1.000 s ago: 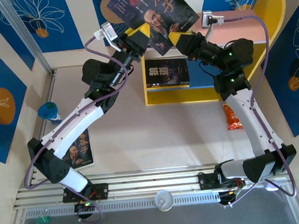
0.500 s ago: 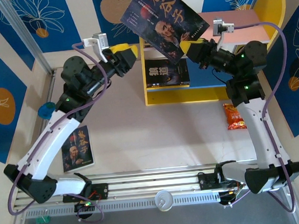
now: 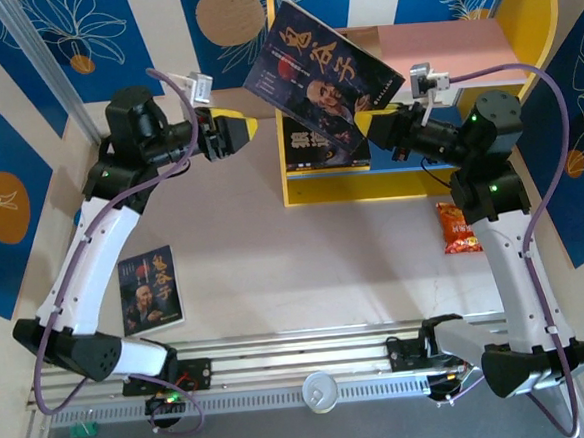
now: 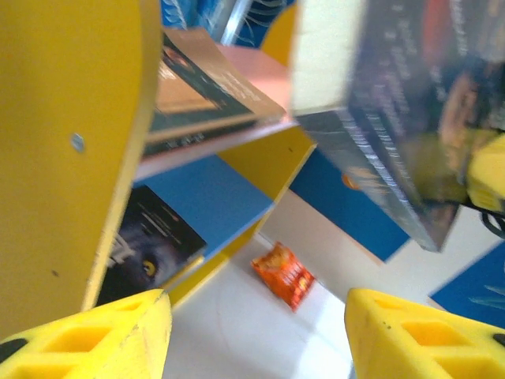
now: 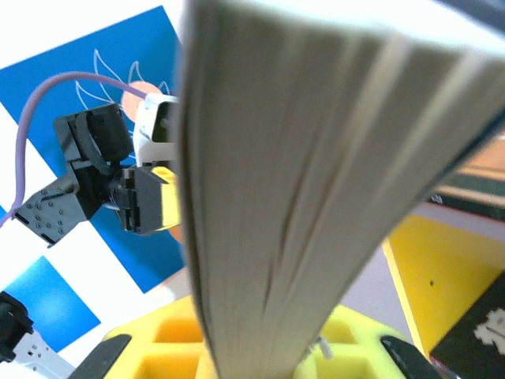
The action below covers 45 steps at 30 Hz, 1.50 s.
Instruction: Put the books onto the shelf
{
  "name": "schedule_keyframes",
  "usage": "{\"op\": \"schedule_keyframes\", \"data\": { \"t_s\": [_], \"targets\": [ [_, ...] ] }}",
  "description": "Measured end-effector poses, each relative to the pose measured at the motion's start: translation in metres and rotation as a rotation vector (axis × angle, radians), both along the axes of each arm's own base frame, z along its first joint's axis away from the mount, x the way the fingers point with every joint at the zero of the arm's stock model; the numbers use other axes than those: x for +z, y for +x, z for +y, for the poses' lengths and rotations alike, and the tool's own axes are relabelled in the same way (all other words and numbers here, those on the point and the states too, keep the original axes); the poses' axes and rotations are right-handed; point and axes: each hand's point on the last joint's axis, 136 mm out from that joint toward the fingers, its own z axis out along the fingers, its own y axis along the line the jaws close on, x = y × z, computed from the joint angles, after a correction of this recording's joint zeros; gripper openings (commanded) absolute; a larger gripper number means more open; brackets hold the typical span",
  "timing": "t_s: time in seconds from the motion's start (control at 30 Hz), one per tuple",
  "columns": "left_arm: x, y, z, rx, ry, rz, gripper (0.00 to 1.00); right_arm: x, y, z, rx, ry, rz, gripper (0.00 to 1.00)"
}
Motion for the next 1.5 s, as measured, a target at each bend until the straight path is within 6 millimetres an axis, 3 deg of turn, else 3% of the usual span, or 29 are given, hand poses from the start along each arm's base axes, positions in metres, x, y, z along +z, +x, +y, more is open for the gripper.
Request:
{"op": "schedule_keyframes", "data": {
  "t_s": [0.23, 0.4, 0.93, 1.2, 1.33, 1.5],
  "targets": [
    [-0.004, -0.023, -0.010, -0.157, -0.008, 0.000, 0.62, -0.027, 0.004, 0.000, -0.009, -0.051, 0.067, 0.07],
    [-0.004, -0.027, -0.011, -0.184, -0.009, -0.005, 0.62, -0.040, 0.001, 0.002, 0.019, -0.065, 0.102, 0.07],
    [-0.032, -0.006, -0.011, -0.132, 0.080, 0.076, 0.65, -0.050, -0.018, 0.014, 0.130, -0.083, 0.130, 0.07],
    [-0.026, -0.008, -0.011, -0.149, 0.069, 0.071, 0.65, -0.065, -0.032, 0.024, 0.200, -0.106, 0.165, 0.07],
    [-0.020, -0.011, -0.013, -0.176, 0.048, 0.057, 0.60, -0.074, -0.034, 0.026, 0.220, -0.121, 0.194, 0.07],
    [-0.014, -0.011, -0.013, -0.190, 0.026, 0.053, 0.39, -0.084, -0.029, 0.027, 0.222, -0.131, 0.233, 0.07]
  ]
}}
